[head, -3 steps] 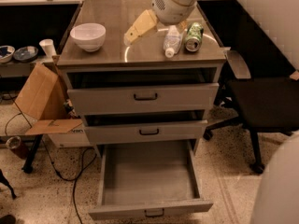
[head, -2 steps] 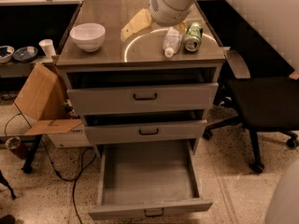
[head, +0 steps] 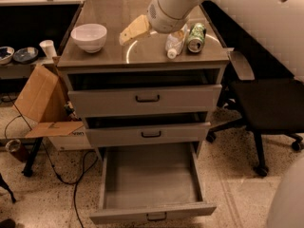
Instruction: Place blue plastic bottle into bottom drawer
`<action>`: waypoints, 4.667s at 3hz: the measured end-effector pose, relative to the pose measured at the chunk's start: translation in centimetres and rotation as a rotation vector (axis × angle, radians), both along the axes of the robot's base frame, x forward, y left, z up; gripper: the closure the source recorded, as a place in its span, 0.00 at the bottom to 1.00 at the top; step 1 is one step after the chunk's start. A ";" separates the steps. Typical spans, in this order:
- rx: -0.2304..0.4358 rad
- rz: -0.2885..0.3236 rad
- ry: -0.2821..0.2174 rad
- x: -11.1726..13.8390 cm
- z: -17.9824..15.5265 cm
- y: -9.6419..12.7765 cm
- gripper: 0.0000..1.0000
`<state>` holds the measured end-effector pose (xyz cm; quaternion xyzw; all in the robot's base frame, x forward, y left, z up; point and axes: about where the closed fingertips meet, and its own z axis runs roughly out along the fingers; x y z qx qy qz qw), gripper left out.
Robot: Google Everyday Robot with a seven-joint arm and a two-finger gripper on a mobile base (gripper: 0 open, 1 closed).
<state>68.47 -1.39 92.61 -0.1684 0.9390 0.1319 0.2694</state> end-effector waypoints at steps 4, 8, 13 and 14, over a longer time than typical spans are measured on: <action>-0.112 -0.437 0.187 6.0 -7.1 -3.2 0.00; -0.155 -0.610 0.237 7.8 -8.7 -5.8 0.47; -0.012 -0.421 -0.004 3.1 -2.9 -7.1 1.00; 0.104 -0.308 -0.094 1.4 -0.9 -7.4 1.00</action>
Offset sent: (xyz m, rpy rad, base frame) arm 0.0567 -0.0175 -0.0686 -0.0613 0.1487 -0.3301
